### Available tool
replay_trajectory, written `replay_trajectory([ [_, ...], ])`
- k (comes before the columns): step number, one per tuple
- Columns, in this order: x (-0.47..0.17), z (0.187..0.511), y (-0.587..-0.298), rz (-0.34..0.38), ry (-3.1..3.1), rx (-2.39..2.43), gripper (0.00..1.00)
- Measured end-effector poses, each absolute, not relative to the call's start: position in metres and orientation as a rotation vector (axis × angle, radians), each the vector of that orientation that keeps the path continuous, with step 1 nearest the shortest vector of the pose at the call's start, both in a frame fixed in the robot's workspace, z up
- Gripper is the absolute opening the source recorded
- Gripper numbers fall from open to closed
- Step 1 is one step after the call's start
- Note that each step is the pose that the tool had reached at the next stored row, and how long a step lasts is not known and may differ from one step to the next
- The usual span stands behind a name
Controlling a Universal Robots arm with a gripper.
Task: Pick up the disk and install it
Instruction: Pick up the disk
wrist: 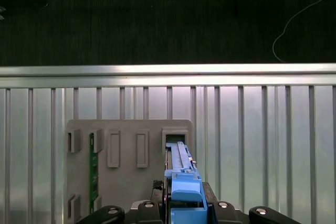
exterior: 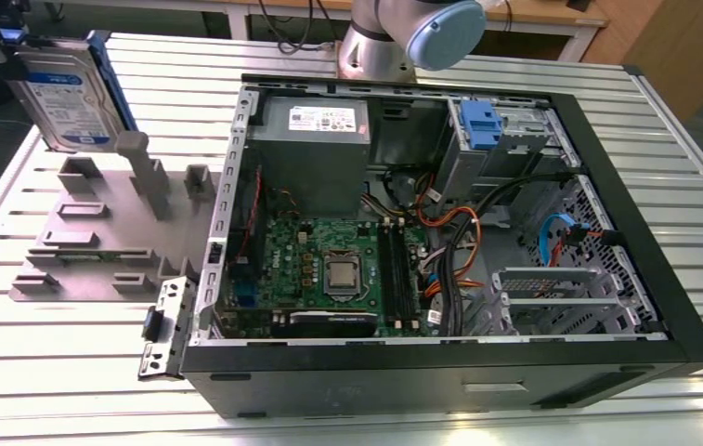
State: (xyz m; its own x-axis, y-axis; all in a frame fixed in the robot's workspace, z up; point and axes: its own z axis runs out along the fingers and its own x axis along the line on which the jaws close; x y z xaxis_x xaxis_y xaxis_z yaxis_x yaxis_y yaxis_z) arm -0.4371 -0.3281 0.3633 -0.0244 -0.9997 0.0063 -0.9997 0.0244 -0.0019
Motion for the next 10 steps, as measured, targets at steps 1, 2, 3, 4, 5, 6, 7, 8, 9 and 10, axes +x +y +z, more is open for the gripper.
replay_trajectory([
  [1, -0.4371, 0.3636, -0.3281, 0.009, -2.246, 2.192, 0.36],
  [2, -0.4371, 0.3640, -0.3282, 0.009, -2.246, 2.192, 0.36],
  [3, -0.4371, 0.3643, -0.3281, 0.009, -2.246, 2.192, 0.36],
  [4, -0.4371, 0.3647, -0.3281, 0.009, -2.246, 2.192, 0.36],
  [5, -0.4371, 0.3650, -0.3281, 0.009, -2.246, 2.192, 0.36],
  [6, -0.4371, 0.3652, -0.3281, 0.009, -2.246, 2.192, 0.36],
  [7, -0.4371, 0.3654, -0.3281, 0.009, -2.246, 2.192, 0.36],
  [8, -0.4371, 0.3656, -0.3281, 0.009, -2.246, 2.192, 0.36],
  [9, -0.4371, 0.3657, -0.3281, 0.009, -2.246, 2.192, 0.36],
  [10, -0.4371, 0.3680, -0.3281, 0.009, -2.246, 2.192, 0.36],
])
